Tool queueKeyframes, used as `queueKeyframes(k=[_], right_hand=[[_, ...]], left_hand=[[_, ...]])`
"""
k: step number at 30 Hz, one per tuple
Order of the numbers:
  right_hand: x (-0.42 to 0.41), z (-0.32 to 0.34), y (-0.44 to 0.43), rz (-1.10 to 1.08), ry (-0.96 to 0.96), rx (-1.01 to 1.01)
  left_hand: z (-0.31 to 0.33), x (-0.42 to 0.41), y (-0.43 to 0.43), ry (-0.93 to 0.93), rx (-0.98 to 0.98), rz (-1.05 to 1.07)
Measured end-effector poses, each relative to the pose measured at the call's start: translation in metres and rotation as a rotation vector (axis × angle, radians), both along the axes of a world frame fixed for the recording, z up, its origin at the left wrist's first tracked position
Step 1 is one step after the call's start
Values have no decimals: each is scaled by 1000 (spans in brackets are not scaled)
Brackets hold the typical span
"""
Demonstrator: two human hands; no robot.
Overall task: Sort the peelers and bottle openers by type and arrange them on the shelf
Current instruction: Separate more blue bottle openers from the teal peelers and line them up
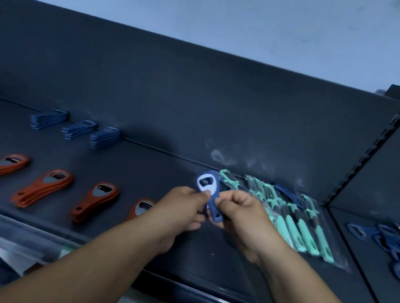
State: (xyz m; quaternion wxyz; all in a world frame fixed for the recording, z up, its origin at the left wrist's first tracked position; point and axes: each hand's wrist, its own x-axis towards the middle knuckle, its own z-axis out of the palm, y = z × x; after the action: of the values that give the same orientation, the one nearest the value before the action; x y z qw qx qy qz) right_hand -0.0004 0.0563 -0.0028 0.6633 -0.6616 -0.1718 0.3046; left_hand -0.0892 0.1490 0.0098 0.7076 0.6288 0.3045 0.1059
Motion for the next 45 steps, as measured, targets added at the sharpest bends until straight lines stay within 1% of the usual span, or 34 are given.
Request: queueKeyframes(k=[1,2,3,4,5,6,7,8,9,10,12,15,16,18,21,23,25,26,28,30,32,33,35,36,37,40,43,45], right_hand=[[-4,1,1,69,33,20],[-7,3,2,109,23,13],[-6,2,3,106,-34,-17],[-2,0,4,70,-179,-89],[6,-4,5,13,-395,-213],[13,-7,5,-24,-623,-379],[19,-10,5,-30,-813,-551],[22,-12,4,-13,-932,-683],[24,-14,4,24,-992,-757],[24,-16,5,58,-1011,-792],[21,-15,6,70,-1064,-816],[16,-14,8,102,-1298,-916],[15,-12,8,112,-1349,-946],[13,-9,6,111,-1365,-968],[19,-6,0,23,-1255,-886],[26,-4,-6,5,-1129,-716],[30,0,-10,68,-997,-490],[31,4,-10,109,-977,-407],[29,10,-6,176,-983,-337],[29,12,1,202,-1011,-314],[31,10,10,166,-966,-273],[33,9,13,115,-896,-233],[42,4,20,-39,-770,-183],[49,0,23,-114,-769,-223],[56,-4,26,-145,-807,-321],[64,-14,36,-73,-979,-707],[66,-18,51,-33,-1129,-908],[66,-19,57,-29,-1189,-981]], left_hand=[[1,3,0,-31,-92,19],[3,5,1,-63,-161,59],[3,7,4,-88,-193,101],[3,7,6,-95,-204,140],[3,6,10,-82,-188,162],[4,5,13,-69,-172,179],[4,3,16,-61,-165,189],[5,2,18,-58,-170,199],[6,0,19,-53,-175,205],[7,-2,21,-42,-177,207],[7,-3,23,-12,-175,200],[5,-2,27,21,-169,190],[4,-2,29,27,-166,189],[3,-1,31,36,-156,189],[4,1,33,29,-130,200],[4,3,35,27,-113,218],[6,5,35,44,-104,221],[7,6,34,57,-112,204],[9,7,30,83,-162,108],[13,6,22,109,-194,-45],[13,7,16,111,-157,-142],[12,7,14,100,-145,-148],[10,8,17,79,-150,-86],[9,8,19,67,-156,-37],[8,8,22,56,-161,9],[6,7,29,31,-159,93],[6,6,34,23,-169,133],[4,5,35,25,-180,145]])
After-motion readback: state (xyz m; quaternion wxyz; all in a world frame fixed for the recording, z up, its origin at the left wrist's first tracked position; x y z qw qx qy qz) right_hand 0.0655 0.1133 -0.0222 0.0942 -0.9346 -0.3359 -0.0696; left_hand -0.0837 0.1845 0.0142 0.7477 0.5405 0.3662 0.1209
